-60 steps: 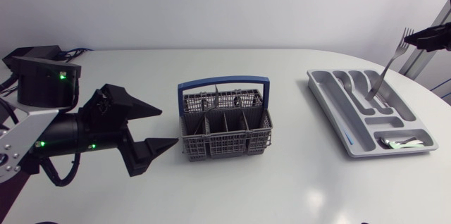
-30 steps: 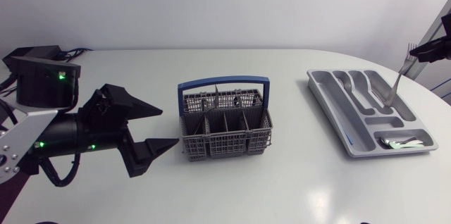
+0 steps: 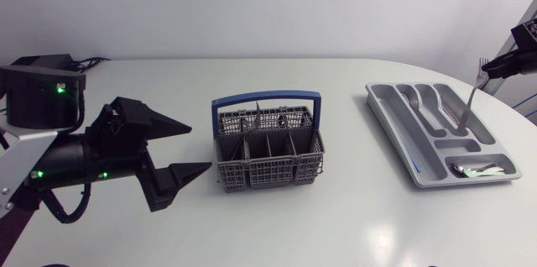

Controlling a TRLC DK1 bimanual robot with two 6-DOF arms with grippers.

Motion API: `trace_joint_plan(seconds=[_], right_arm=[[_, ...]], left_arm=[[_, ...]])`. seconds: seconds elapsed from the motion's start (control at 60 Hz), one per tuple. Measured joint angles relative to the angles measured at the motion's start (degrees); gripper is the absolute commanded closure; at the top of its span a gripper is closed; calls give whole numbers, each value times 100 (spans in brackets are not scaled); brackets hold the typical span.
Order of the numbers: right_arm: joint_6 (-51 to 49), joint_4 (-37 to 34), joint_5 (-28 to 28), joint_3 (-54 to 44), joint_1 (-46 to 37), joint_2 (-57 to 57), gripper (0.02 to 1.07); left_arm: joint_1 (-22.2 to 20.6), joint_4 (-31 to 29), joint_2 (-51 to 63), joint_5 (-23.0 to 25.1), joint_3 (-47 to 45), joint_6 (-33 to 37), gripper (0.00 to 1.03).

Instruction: Sort the cutlery from the basket into the organizer compartments.

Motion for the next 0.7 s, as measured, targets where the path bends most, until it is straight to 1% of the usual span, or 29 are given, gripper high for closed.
trace_joint_plan(seconds=[0.333,0.6,0.7], right_arm=[[0,-35,271,339,205,267,101],[-2,-409,535,890,330,791,101],[-4,-509,737,1123,378,951,101]], left_arm=[[0,-35,-15,0,-2,-2,5],[0,-57,-15,0,-2,0,5],[-9,-79,-15,-9,-2,-2,5]])
